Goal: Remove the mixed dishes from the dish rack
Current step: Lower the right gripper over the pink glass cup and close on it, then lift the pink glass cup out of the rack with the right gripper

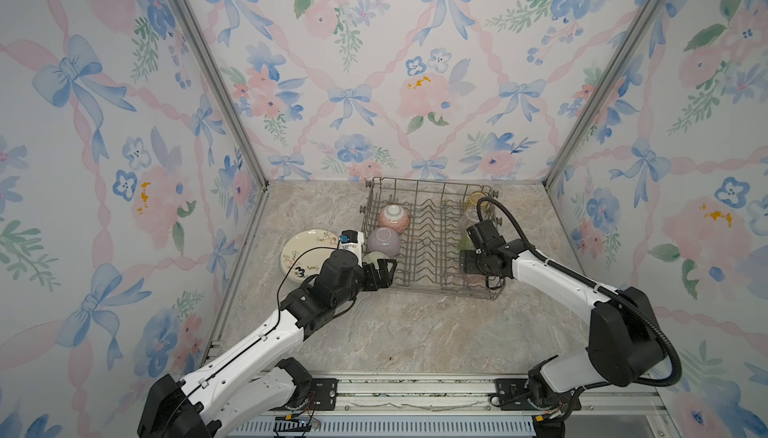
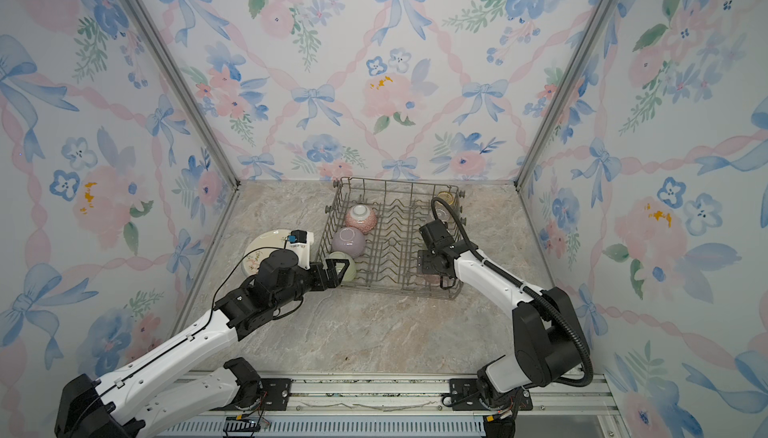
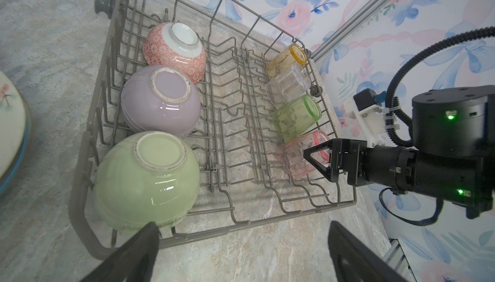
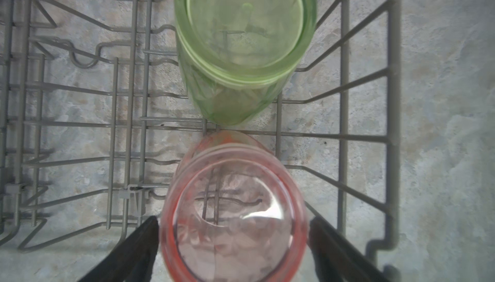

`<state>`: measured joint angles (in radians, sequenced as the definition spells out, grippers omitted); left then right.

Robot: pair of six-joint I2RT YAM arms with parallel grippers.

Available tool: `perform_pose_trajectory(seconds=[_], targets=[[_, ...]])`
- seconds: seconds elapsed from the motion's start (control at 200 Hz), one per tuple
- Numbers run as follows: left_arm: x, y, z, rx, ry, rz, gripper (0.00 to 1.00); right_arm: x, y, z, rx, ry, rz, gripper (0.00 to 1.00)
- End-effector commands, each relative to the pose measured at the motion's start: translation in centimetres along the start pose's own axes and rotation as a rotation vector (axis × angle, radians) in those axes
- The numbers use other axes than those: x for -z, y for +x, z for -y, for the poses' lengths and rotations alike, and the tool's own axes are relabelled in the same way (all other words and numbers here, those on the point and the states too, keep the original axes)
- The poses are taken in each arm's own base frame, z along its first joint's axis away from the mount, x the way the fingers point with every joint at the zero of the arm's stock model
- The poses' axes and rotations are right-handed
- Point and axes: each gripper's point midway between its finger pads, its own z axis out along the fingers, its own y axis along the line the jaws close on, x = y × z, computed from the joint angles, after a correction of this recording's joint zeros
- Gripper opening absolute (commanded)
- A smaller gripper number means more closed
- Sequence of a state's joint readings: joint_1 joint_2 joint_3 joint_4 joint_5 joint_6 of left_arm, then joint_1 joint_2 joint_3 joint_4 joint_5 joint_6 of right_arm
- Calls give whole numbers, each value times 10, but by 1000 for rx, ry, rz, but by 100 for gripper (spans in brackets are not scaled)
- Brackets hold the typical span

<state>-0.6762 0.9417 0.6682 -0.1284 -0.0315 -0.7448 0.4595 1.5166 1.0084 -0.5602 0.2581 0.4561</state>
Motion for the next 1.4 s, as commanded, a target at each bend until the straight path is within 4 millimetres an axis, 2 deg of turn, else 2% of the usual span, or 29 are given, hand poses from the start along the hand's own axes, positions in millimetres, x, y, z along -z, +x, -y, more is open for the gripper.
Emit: perform_pose_trajectory(seconds=[0.0,0.315,0.585,0.795,0.815,0.94,1.075,1.27,1.29,1.395], targets=[[5,2,-3,13,-2,16,98,-4,-6,-8,2,-6,-2,87],[5,8,-13,14,-28,20,98,-22,-6,-8,13,30,-21,83],[-6,16,-14,14,-37,-26,98,-25,-10,-7,36,49,-13,65],[-4,17,-17,18,-42,-20,98,-23,-20,-5,37,56,9,70],[-4,17,-17,19,-43,-19,98,-30,-16,-4,44,66,-11,70],[-3,18,-19,18,-47,-14,98,-34,-20,-5,44,67,-10,71],[-5,20,-20,17,-50,-24,98,-33,-23,-5,29,62,-5,57],[-6,23,-22,18,-58,-31,98,-28,-19,-2,2,61,6,52],[-7,24,-23,15,-60,-34,98,-20,-24,-2,-4,51,28,51],[-8,23,-25,8,-71,-30,98,-13,-25,0,-15,45,40,51]])
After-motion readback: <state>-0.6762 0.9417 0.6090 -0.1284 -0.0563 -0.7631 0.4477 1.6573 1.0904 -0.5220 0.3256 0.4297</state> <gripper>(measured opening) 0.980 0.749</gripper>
